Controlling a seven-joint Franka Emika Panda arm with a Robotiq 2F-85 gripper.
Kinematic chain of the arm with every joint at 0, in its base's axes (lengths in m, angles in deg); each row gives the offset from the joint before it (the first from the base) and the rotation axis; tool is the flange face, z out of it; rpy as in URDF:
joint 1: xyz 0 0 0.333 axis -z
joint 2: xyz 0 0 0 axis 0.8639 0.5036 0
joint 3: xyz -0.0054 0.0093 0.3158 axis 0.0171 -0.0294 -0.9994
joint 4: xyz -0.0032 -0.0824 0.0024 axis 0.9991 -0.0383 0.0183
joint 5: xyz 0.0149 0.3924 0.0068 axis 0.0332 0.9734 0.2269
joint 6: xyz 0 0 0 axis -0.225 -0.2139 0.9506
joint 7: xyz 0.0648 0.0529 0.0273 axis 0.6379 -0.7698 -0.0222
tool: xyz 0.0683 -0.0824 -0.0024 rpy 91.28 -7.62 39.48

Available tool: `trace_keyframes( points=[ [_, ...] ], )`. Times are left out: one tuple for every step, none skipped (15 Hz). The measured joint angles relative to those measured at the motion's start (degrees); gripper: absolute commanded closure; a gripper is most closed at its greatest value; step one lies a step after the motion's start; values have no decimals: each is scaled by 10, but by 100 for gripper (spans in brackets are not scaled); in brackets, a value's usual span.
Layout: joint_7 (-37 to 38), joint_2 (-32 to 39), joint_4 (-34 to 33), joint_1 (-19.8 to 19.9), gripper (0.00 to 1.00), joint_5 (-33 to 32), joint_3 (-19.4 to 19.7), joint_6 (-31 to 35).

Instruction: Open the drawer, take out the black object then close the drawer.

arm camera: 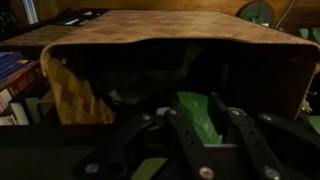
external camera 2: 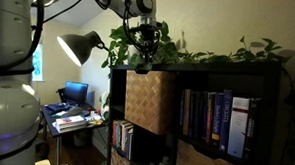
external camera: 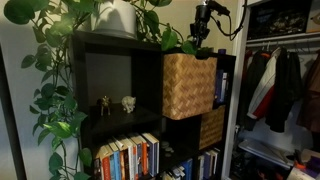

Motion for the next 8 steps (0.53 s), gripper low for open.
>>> trace_keyframes(
  points=[
    [0, 3, 6, 0, 27, 4, 1, 2],
    [0, 7, 13, 0, 21, 7, 1, 5],
    [0, 12, 20, 0, 13, 9, 2, 10],
    [0, 17, 29, 0, 8, 10, 2, 17],
    [0, 23, 37, 0, 2, 10, 2, 26],
    [0, 29, 46, 0, 1, 10, 2, 37],
    [0, 35, 55, -1, 0, 10, 2, 49],
    [0, 42, 62, -1, 0, 10, 1, 59]
  ],
)
